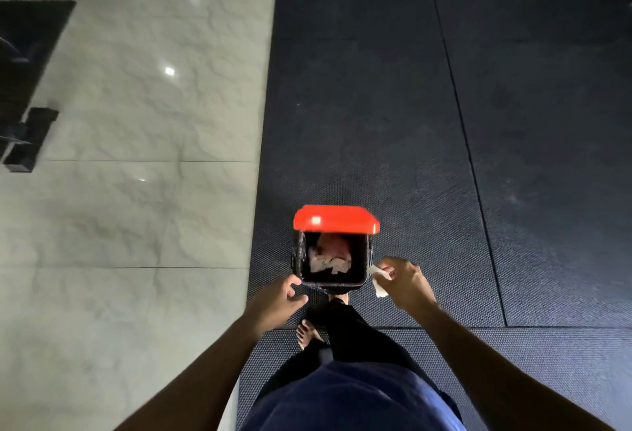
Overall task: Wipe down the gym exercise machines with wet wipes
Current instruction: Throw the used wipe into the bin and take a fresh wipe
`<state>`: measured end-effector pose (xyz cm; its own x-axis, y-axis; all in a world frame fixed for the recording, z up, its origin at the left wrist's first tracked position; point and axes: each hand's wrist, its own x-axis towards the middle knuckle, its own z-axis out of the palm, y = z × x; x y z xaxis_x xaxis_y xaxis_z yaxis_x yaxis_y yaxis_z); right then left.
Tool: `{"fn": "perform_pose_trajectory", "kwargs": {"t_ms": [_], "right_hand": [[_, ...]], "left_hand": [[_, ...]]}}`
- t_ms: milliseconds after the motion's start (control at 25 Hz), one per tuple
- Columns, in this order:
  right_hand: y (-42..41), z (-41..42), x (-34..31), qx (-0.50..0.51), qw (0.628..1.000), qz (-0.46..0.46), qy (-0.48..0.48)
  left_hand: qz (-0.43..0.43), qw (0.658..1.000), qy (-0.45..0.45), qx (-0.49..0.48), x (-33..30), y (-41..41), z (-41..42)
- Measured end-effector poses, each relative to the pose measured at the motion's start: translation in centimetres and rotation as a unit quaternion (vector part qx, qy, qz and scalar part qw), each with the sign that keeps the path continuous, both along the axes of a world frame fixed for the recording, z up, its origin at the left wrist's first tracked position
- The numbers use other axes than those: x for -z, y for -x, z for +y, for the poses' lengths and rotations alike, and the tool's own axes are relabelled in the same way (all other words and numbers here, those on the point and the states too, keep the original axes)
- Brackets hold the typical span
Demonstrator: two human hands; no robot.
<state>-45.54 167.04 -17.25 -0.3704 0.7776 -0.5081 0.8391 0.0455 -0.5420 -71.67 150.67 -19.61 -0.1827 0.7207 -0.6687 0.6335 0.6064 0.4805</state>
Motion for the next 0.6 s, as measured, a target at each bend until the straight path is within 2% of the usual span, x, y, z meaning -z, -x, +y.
{"fn": "perform_pose_trajectory", "kwargs": {"t_ms": [120,360,600], "right_hand": [[1.0,-0.2,2.4,-0.015,0.999,-0.022,0.017],[4.7,1.2,8.2,0.017,0.998,-0.051,0.028],[6.4,2.9,12.1,0.028,0.998,-0.024,0.041]], "left_hand": [[-0.005,1.000,0.017,0.006,0.8,-0.7,0.2],[0.014,0.997,0.050,0.059,2.0,-1.6,1.2],[0.020,0.996,0.063,0.056,2.9,-0.7,2.8]]}}
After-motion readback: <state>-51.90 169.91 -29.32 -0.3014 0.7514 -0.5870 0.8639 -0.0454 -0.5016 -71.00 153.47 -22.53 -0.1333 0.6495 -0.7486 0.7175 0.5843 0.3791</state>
